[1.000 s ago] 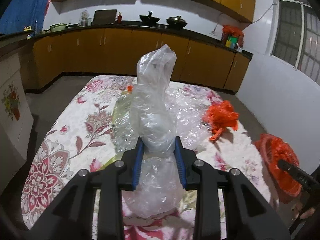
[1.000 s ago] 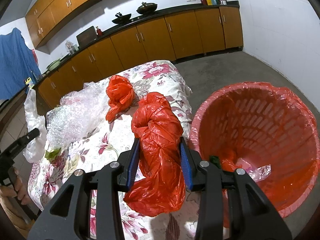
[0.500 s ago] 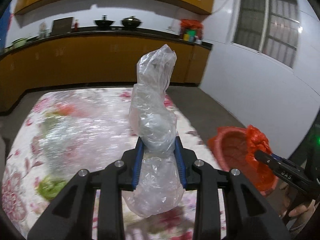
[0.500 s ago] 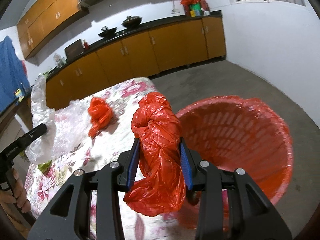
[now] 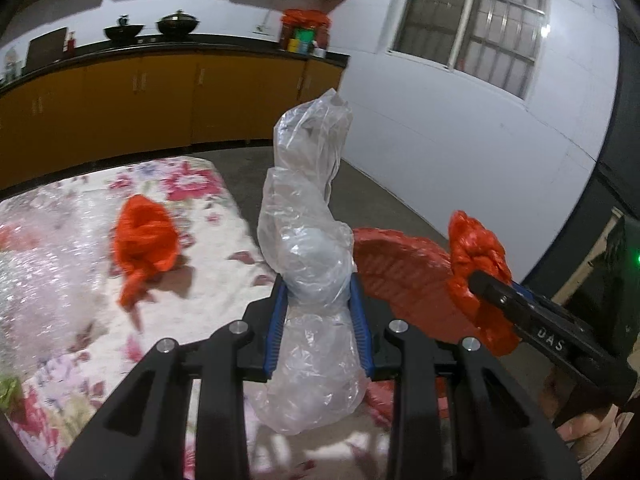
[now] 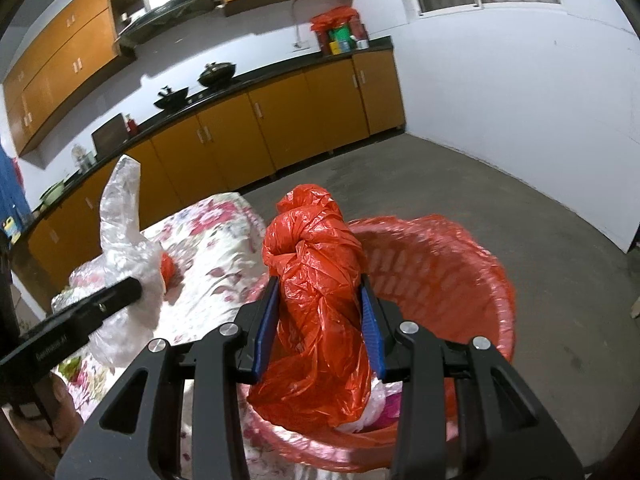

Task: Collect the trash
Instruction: 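Carry both items over the wastebasket and open both grippers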

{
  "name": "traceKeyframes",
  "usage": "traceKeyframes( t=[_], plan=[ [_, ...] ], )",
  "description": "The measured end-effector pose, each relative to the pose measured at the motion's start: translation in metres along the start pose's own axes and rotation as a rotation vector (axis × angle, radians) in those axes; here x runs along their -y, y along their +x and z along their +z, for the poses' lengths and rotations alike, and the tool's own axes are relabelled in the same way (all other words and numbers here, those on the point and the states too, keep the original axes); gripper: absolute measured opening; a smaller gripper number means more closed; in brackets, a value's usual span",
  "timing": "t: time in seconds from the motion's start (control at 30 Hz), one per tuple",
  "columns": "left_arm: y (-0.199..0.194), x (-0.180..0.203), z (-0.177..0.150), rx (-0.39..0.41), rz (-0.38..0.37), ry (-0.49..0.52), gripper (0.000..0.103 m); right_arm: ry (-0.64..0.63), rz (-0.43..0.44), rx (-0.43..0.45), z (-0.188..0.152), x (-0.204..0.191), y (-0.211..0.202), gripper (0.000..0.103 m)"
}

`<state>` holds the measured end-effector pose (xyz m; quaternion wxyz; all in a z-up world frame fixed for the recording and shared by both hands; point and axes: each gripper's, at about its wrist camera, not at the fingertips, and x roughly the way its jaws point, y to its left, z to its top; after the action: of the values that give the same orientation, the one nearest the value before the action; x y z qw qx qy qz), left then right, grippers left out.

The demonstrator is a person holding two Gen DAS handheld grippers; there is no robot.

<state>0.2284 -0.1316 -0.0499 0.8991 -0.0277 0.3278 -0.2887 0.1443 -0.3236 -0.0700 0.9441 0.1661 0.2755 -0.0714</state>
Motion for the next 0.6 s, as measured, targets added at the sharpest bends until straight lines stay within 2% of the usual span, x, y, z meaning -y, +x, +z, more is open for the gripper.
traceKeyframes(
  t=[0.27,0.6],
  plan=[
    [0.025,0.029,0.0,-0.036,-0.06,0.035,0.032,0.04,-0.031,0.023,0.007,0.022,0.0,0.039],
    [0.049,0.054,0.003,-0.067,-0.097,0.065,0.032,0.072,-0.051,0.061,0.018,0.037,-0.002,0.039]
  ],
)
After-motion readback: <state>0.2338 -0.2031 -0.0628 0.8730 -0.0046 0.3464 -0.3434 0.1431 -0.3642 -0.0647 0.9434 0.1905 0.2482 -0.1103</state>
